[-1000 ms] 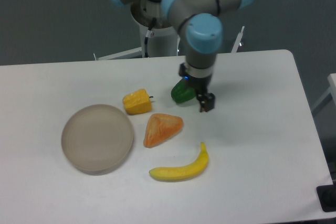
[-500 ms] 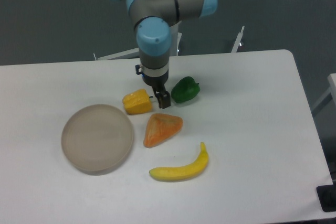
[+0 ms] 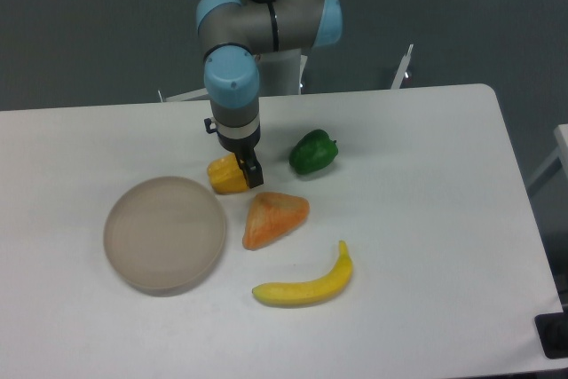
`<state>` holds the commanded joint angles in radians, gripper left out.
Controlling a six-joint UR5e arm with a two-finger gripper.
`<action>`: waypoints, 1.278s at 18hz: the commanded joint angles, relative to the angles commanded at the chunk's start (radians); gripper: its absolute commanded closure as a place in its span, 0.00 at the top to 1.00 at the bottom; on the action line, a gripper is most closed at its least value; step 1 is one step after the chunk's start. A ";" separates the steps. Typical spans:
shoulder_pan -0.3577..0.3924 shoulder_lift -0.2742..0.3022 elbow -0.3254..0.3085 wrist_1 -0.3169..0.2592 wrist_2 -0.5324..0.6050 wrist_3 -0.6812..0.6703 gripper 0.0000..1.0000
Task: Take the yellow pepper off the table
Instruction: 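Lower the gripper onto the yellow pepper and close on it, then lift the held yellow pepper up and carry it away from the plate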
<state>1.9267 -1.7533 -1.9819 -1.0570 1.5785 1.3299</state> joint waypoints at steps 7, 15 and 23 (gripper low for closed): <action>-0.022 -0.034 0.006 0.038 0.000 0.014 0.43; 0.011 0.017 0.061 -0.027 0.002 0.015 0.04; 0.175 0.067 0.297 -0.299 0.003 0.021 0.04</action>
<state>2.1014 -1.6858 -1.6846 -1.3558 1.5815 1.3514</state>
